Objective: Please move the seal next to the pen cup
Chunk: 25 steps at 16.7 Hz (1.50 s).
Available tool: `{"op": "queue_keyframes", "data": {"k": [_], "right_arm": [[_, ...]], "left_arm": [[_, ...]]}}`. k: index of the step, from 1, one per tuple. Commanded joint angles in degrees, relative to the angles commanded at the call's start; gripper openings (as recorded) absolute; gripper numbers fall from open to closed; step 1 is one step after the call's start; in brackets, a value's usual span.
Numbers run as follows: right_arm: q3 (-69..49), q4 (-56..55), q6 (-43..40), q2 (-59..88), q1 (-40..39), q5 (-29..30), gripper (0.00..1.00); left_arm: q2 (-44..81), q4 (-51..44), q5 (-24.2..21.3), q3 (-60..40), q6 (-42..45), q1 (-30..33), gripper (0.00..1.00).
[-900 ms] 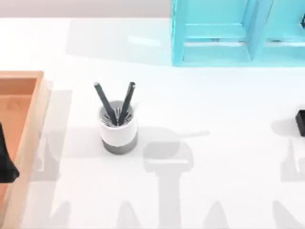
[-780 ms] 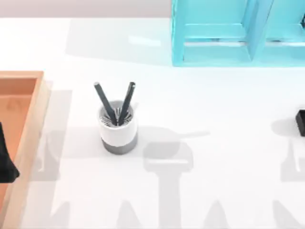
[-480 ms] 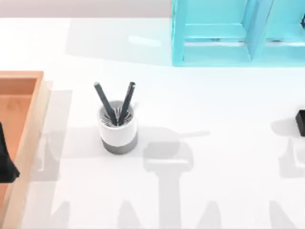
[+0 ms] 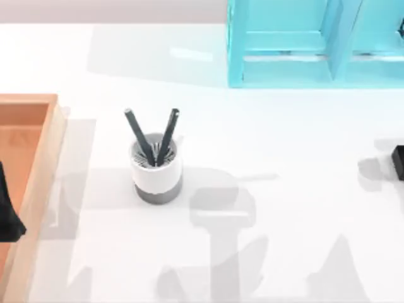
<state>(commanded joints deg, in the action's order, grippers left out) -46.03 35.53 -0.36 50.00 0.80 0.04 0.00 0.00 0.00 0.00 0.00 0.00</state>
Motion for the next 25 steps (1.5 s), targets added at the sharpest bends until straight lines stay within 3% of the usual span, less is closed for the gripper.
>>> {"op": "queue_keyframes", "data": {"k": [7,12,21,25], "right_arm": [[-36.26,26.57,-0.27,40.98,0.60,0.03,1.00],[-53.67,39.40,-0.40,60.26,0.88,0.04,1.00],[-57.97,42.89,-0.40,65.50,0.68,0.04,1.00],[-52.16,36.42,-0.25,66.41,0.81,0.05,1.00]], "left_arm": [[0.00,0.00,0.00,0.00,0.00,0.00,1.00],[0.00,0.00,0.00,0.00,0.00,0.00,1.00],[0.00,0.00,0.00,0.00,0.00,0.00,1.00],[0.00,0.00,0.00,0.00,0.00,0.00,1.00]]}}
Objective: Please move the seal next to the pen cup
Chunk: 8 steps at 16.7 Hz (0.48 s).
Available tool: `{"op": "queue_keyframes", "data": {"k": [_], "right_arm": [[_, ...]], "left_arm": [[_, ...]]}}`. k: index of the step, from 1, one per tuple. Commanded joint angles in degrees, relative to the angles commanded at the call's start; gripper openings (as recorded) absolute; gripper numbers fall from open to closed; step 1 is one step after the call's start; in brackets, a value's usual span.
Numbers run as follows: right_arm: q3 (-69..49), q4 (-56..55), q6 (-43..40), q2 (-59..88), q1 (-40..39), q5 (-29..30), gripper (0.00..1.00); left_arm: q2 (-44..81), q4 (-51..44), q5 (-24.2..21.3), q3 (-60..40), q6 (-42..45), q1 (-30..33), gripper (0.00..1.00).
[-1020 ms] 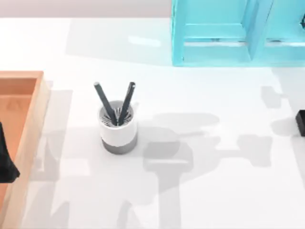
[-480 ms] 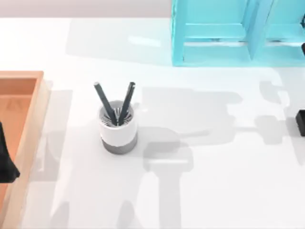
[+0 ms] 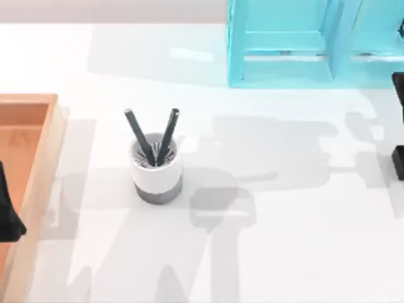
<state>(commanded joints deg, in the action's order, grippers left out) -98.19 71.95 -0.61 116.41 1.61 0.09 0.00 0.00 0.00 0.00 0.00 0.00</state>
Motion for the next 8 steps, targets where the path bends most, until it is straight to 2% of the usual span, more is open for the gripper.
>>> {"op": "queue_keyframes", "data": {"k": [4,8], "right_arm": [[8.64,-11.06,0.02,1.68,-0.01,0.01,1.00],[11.96,-14.62,0.03,2.49,-0.02,0.02,1.00]], "left_arm": [[0.00,0.00,0.00,0.00,0.00,0.00,1.00],[0.00,0.00,0.00,0.00,0.00,0.00,1.00]]}}
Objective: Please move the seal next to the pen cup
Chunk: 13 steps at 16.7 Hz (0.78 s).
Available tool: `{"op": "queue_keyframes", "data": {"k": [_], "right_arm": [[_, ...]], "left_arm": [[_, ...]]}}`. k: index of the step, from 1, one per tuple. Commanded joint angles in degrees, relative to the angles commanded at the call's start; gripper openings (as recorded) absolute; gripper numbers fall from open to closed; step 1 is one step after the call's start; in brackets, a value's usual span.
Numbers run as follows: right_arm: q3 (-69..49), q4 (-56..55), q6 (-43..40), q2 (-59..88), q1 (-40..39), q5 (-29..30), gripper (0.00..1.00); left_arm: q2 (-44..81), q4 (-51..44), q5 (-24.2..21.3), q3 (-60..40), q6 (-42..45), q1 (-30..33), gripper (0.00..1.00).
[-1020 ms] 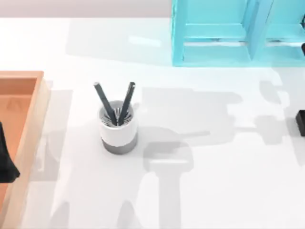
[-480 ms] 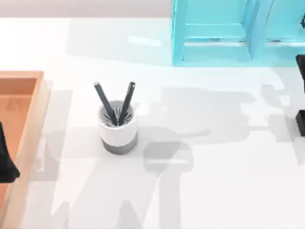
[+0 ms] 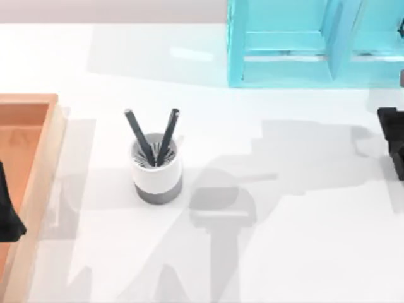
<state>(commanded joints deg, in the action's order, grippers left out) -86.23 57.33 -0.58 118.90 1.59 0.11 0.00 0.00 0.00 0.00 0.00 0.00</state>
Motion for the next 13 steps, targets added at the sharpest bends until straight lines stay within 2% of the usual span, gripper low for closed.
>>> {"op": "queue_keyframes", "data": {"k": [3,13], "right_arm": [[0.00,0.00,0.00,0.00,0.00,0.00,1.00],[0.00,0.00,0.00,0.00,0.00,0.00,0.25]], "left_arm": [[0.00,0.00,0.00,0.00,0.00,0.00,1.00],[0.00,0.00,0.00,0.00,0.00,0.00,1.00]]}}
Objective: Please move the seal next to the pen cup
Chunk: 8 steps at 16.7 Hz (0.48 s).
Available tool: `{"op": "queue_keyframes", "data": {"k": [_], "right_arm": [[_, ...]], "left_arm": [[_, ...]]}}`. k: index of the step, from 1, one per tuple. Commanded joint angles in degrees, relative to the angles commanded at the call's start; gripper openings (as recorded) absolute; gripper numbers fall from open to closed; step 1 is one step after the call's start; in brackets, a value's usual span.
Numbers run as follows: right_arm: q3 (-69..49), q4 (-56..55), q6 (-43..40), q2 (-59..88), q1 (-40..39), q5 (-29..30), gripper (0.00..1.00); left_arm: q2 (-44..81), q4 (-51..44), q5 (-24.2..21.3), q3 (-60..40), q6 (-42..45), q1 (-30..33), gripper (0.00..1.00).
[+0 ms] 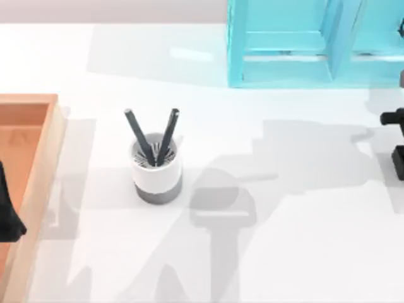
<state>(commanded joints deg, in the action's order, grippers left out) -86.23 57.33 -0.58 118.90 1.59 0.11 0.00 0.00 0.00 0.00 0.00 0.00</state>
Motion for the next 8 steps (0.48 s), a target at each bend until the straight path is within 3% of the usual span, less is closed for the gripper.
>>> {"op": "queue_keyframes", "data": {"k": [3,8], "right_arm": [[0.00,0.00,0.00,0.00,0.00,0.00,0.02],[0.00,0.00,0.00,0.00,0.00,0.00,0.00]], "left_arm": [[0.00,0.00,0.00,0.00,0.00,0.00,1.00],[0.00,0.00,0.00,0.00,0.00,0.00,1.00]]}}
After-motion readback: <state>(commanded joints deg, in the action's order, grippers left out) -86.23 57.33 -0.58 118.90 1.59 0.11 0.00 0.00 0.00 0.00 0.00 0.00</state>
